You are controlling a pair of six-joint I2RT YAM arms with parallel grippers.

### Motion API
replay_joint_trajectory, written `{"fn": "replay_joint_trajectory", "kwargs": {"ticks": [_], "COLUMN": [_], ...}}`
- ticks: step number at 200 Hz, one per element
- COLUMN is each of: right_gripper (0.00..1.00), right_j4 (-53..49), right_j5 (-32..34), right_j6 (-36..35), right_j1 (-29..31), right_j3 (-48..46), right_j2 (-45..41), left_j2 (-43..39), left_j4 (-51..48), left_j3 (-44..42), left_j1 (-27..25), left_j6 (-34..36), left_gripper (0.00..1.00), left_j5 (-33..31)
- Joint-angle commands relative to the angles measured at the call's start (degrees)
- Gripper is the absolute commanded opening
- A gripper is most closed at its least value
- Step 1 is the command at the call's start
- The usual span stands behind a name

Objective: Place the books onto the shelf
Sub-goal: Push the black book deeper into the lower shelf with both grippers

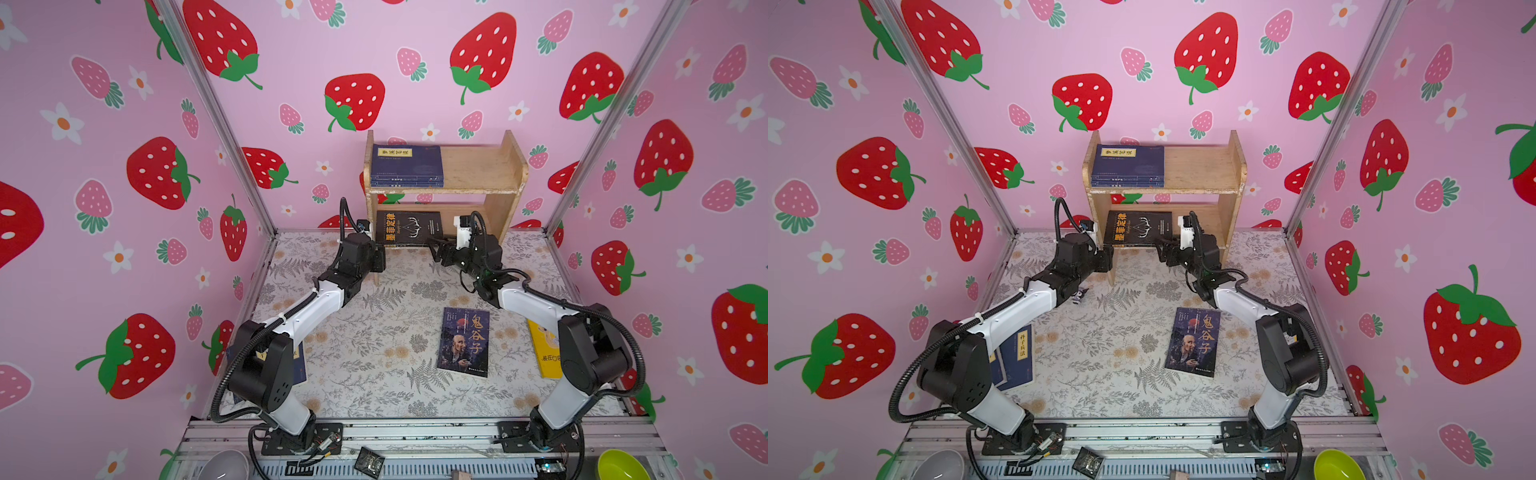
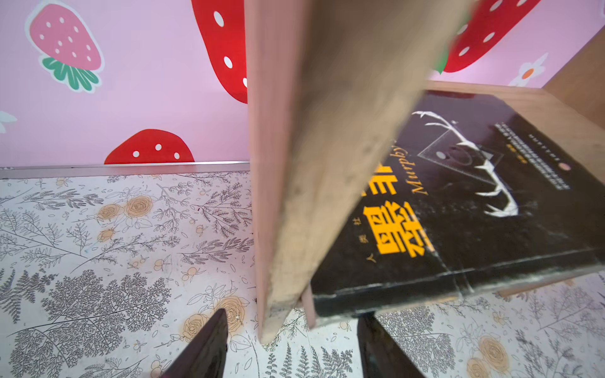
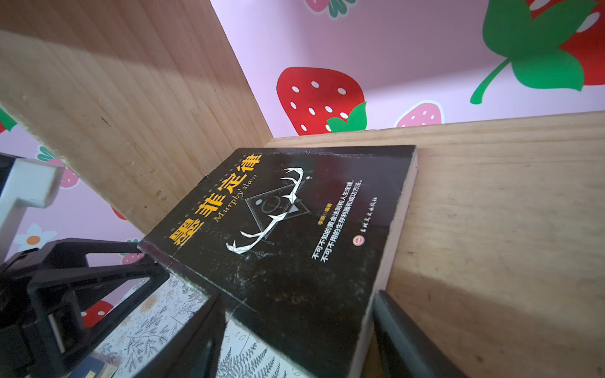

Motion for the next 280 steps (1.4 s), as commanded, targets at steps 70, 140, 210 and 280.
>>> {"fn": "replay_joint_trajectory", "kwargs": {"ticks": [70, 140, 210, 280], "right_gripper": [0.71, 0.69, 0.78, 0.83], "right_j4": [-1.9, -1.5, -3.0, -8.2], "right_j5": [2.4, 3.6, 9.4, 11.6], "right_j6": [-1.6, -1.6, -7.4, -9.5], "right_j1": [1.8, 2.5, 2.5, 2.0], "right_j3": [0.2, -1.1, -2.1, -4.1], "right_j2": [2.2, 2.1, -2.4, -13.4], "left_j2": [1.2, -4.2, -12.3, -22.6], "left_j4": [1.7, -0.7, -2.4, -8.4], "left_j3": [2.4, -2.0, -6.4, -11.0], "left_j1": [1.3, 1.2, 1.2, 1.2], "left_j6": [-5.1, -6.0, -6.6, -7.5], "left_gripper": [0.61, 0.75, 0.76, 0.81], "left_j5": [0.9, 3.0, 2.7, 8.7]}}
